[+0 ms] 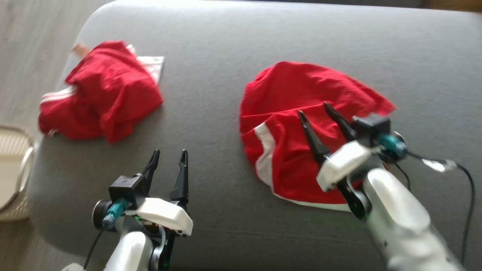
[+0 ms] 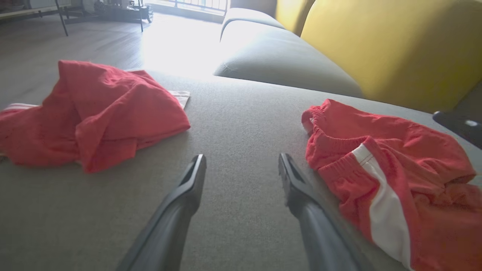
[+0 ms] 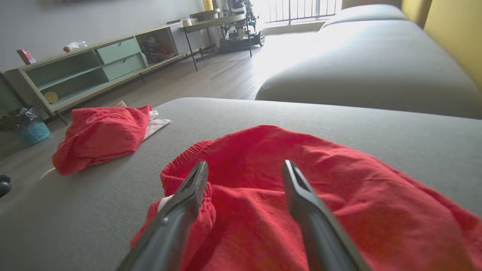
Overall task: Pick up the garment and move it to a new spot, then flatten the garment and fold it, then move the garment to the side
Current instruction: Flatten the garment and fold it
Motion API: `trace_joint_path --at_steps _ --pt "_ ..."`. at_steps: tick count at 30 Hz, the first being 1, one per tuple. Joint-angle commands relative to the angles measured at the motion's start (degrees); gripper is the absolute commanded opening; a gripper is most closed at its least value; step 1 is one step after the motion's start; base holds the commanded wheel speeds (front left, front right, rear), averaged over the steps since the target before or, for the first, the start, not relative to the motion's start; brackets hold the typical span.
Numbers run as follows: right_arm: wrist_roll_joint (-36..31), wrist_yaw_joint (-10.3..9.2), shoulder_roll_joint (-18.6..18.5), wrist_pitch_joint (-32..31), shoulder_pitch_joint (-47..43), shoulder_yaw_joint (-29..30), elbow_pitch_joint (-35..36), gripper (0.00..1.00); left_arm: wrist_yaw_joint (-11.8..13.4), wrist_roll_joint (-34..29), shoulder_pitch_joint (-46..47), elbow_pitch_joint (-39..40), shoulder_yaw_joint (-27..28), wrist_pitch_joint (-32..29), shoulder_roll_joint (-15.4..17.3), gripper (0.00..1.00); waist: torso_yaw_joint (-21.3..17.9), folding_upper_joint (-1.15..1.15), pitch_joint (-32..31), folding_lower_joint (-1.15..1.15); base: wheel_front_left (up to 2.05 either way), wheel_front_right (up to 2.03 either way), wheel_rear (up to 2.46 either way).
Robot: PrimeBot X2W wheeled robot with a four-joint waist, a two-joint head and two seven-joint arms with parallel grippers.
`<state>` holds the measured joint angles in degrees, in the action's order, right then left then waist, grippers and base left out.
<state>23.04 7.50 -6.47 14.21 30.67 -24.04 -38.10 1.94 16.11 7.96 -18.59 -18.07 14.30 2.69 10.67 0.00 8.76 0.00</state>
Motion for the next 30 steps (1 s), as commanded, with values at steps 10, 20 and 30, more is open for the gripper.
trace_joint_path --at_steps 10,20,30 --pt "-14.4 -0.01 2.8 0.8 -19.4 13.6 21.6 1.0 -0.6 -0.9 -1.2 2.6 3.6 0.7 0.2 1.0 -8.9 0.0 -5.2 0.0 0.0 0.0 0.0" --pt "-14.9 -0.01 3.6 0.8 -25.3 16.4 27.7 1.0 -0.9 -1.1 -1.2 3.4 4.3 0.7 0.2 1.0 -12.7 0.0 -4.4 0.0 0.0 0.0 0.0" --pt "-14.4 -0.01 3.6 0.8 -24.4 16.9 29.0 1.0 -4.3 -5.4 5.4 0.2 1.2 0.7 0.6 1.0 -15.7 0.0 -1.0 0.0 0.0 0.0 0.0"
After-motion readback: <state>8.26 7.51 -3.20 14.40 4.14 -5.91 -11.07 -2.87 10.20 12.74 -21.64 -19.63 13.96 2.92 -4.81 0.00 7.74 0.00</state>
